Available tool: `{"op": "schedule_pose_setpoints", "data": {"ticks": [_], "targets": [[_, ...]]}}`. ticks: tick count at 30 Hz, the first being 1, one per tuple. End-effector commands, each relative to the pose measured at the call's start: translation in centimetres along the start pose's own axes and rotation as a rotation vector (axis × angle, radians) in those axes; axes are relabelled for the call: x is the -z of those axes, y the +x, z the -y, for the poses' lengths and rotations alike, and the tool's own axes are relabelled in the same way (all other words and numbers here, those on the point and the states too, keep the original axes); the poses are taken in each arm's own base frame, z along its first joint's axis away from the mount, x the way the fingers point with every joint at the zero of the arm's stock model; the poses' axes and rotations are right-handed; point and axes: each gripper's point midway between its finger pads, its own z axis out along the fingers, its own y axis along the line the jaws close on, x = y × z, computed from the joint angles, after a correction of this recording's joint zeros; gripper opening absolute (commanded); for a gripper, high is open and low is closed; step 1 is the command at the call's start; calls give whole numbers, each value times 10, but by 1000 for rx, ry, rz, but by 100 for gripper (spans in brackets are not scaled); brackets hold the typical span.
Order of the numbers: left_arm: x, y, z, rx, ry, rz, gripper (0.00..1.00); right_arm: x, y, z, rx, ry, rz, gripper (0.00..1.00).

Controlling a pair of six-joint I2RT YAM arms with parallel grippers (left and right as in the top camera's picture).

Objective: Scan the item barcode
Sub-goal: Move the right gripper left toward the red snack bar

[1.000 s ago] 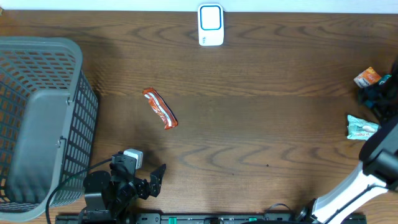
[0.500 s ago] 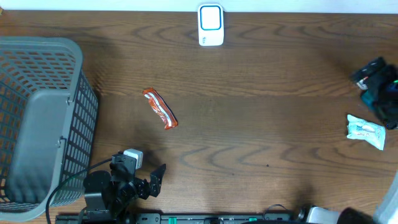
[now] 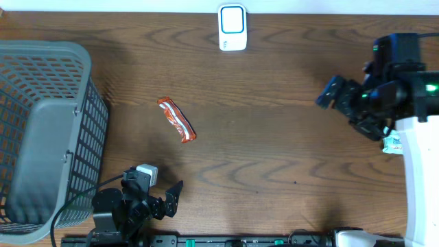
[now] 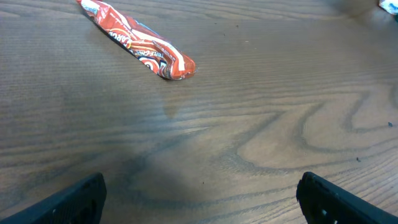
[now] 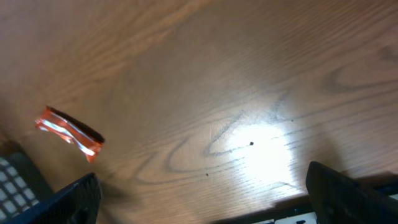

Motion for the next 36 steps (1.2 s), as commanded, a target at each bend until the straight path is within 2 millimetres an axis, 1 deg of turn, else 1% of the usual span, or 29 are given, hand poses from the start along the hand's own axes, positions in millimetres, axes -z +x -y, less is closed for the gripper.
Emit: {"op": "schedule_pose_setpoints", "data": {"ticks": [1, 6, 10, 12, 13, 16, 21, 23, 27, 30, 33, 36], "targets": [[1, -1, 0, 3, -1, 3, 98, -22, 16, -5, 8, 17, -52, 99], [1, -1, 0, 3, -1, 3, 98, -71, 34, -11, 63, 26, -97, 99], [1, -1, 0, 3, -1, 3, 98, -114, 54, -11, 29, 21, -139, 99], [1, -1, 0, 3, -1, 3, 98, -133, 64, -18, 43, -24, -159, 99], [1, -1, 0, 3, 0, 3, 98, -147, 73, -26, 63, -80, -178, 99], [1, -1, 0, 3, -1, 3, 98, -165, 87, -37, 93, -159, -207, 99], [1, -1, 0, 3, -1, 3, 98, -183, 97, -43, 138, -200, -193, 99], [1, -1, 0, 3, -1, 3, 98, -188, 101, -53, 182, -241, -170, 99], [1, -1, 0, 3, -1, 3, 98, -188, 111, -75, 247, -310, -156, 99], [1, -1, 0, 3, -1, 3, 98, -186, 111, -89, 278, -355, -129, 99], [1, -1, 0, 2, -1, 3, 98, -184, 110, -97, 267, -380, -115, 99], [1, -1, 0, 3, -1, 3, 98, -184, 113, -100, 255, -386, -121, 99]]}}
